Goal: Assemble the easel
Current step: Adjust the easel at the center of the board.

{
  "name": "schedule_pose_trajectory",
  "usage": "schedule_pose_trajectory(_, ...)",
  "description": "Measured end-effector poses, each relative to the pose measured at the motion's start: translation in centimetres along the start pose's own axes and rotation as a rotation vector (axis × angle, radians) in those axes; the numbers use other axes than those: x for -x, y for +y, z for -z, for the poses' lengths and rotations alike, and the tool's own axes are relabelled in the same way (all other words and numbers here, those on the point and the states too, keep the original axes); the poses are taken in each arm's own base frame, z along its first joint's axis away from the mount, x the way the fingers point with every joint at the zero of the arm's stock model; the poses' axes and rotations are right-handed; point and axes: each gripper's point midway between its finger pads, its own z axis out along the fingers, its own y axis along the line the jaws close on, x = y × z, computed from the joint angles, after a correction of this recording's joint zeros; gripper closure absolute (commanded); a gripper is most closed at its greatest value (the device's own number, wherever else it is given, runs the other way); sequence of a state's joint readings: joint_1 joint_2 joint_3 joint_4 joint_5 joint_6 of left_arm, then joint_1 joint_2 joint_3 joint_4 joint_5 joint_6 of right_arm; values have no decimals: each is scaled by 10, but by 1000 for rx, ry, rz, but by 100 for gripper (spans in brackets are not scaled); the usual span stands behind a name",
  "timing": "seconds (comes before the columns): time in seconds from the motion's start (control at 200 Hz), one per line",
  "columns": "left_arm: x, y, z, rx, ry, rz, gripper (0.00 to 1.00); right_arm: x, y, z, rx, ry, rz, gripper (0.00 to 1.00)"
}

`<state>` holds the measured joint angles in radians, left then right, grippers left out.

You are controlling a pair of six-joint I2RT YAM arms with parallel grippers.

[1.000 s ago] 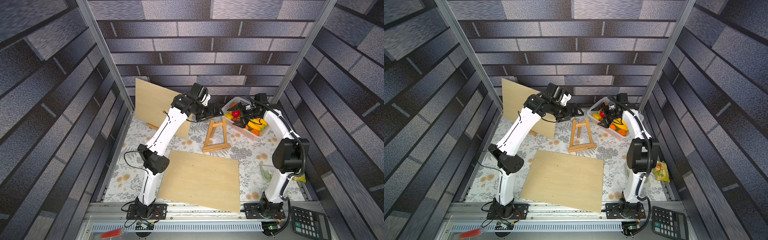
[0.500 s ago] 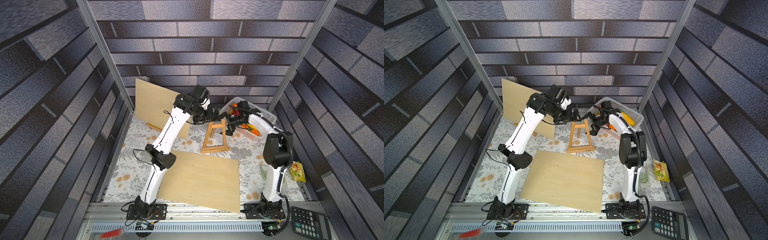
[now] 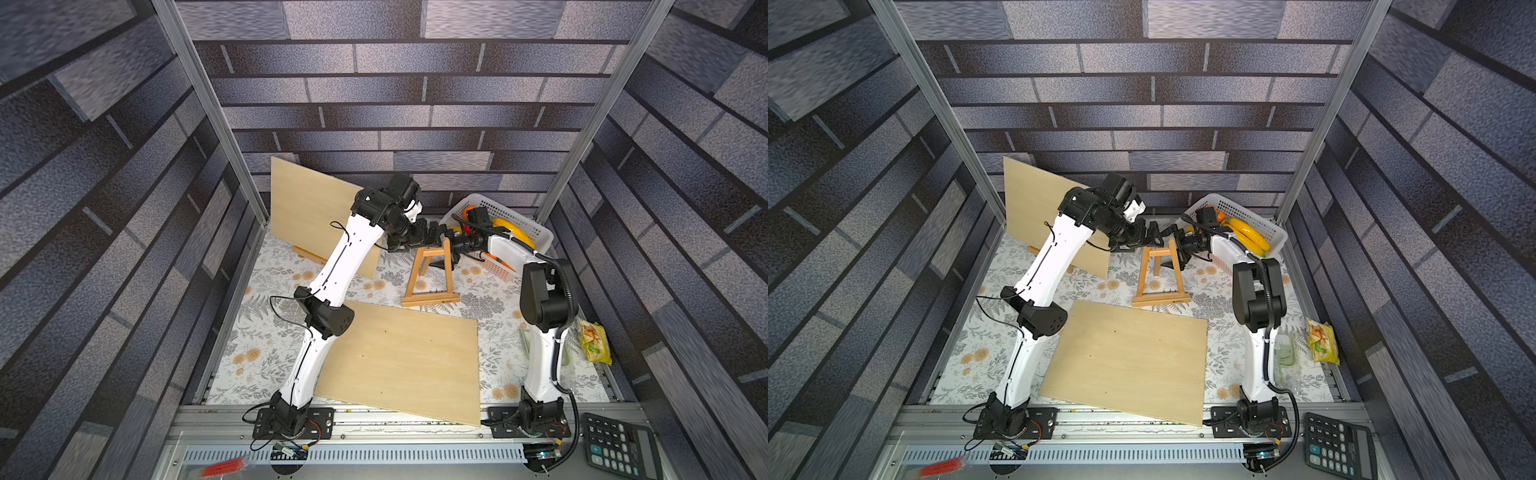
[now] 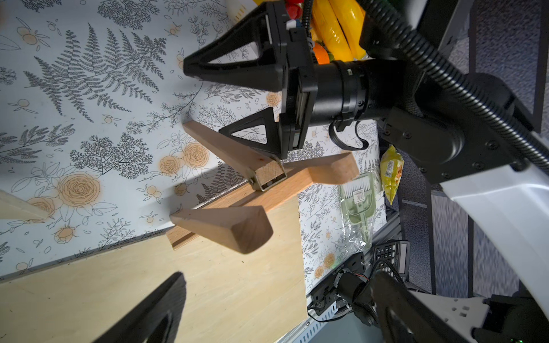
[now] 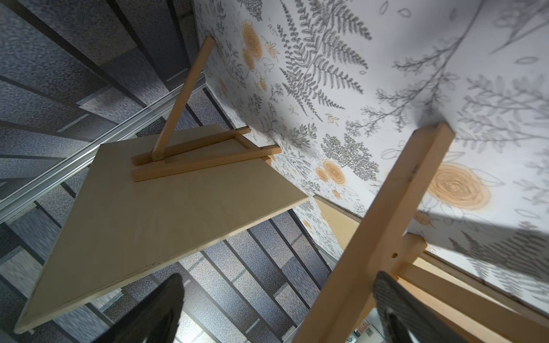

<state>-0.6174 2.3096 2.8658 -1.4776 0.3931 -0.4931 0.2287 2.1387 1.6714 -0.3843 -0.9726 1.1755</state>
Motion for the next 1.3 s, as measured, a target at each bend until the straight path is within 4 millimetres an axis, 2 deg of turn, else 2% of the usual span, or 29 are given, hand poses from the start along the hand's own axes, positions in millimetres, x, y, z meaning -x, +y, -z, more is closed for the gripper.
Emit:
schedule_pose_trajectory(0.13,0,3,0,3,7,3,0,4,8,-9,38,10,21,0)
schedule_pose_trajectory(0.24,-1,2,0,-1,9,1,0,10,-3,-21,36,25,-14,0)
schedule_pose_trajectory(0.416,1,4,1,-4,8,7,0,11,-3,-22,43,26,-37,0)
schedule_pose_trajectory(0.756,7,14,5,-3,-4,27,0,24,-34,-32,2,48,-139,0)
schedule_pose_trajectory(1.007,10,17,2,-9,3,37,0,28,-16,-33,66,60,-152,0)
schedule_pose_trajectory(1.298,16,21,-5,-33,10,64,0,55,-7,-46,159,36,-213,0)
